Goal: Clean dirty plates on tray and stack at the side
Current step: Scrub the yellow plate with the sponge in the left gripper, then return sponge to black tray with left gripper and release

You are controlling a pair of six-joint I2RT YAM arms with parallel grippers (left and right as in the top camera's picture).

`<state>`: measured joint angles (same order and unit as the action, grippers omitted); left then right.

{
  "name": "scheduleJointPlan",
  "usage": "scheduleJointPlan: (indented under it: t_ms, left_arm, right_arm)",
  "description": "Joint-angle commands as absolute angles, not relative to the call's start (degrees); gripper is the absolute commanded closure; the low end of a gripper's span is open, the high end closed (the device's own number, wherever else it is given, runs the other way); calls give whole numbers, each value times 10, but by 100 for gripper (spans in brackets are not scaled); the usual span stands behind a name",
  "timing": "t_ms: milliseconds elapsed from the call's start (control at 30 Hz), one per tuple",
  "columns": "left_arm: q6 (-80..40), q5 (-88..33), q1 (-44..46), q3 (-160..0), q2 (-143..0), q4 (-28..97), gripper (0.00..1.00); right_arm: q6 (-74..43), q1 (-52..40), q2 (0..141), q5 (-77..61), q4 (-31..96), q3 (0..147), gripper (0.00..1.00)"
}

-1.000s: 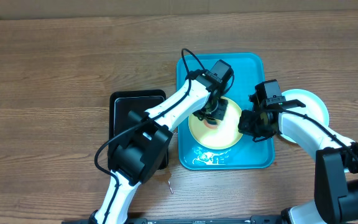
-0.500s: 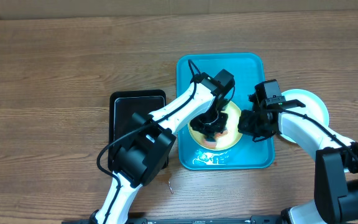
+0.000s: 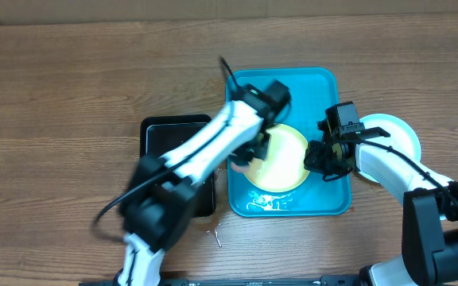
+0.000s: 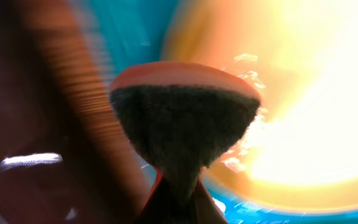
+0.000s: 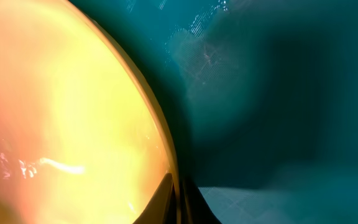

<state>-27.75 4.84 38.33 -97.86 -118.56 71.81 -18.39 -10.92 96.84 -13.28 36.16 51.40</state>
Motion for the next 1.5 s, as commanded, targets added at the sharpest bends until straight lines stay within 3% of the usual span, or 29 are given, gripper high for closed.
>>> scheduleJointPlan:
  t_ms: [0,300,600,800,867,933,967,1200,1267,1333,1467]
  left_arm:
    - [-305,159,330,-984,-1040,749,96]
    - [-293,107,215,-949,-972,803,96]
    - [-319,63,209,-682,-980,570,96]
    - [-317,49,209,-620,-991,505,95]
    - [-308,48,205,-636,-987,520,79]
    - [-302,48,192,-670,-980,554,52]
    - [-302,48,186,-688,-977,573,46]
    - [-285,47,126,-834,-945,687,30]
    - [-278,46,109,-872,-934,710,20]
    - [-270,46,91,-912,-922,732,0]
    - [-270,47,54,-973,-901,764,0]
  right_arm:
    - [-180,-109,972,-125,364,512,96]
    - [-180,-109,972,-125,363,512,96]
    - [-180,-109,972,-125,365,512,96]
    - [-180,-109,972,-125,364,512,96]
    - [-178,-109,972,-125,364,514,96]
    - [-178,-109,966,-121,394,534,96]
    - [-178,-109,961,-113,414,548,96]
    - [-128,-131,925,-61,553,680,96]
    - [-109,-155,923,-41,588,725,96]
    - [-97,-188,923,-8,614,768,96]
    - [-88,-272,923,53,611,822,96]
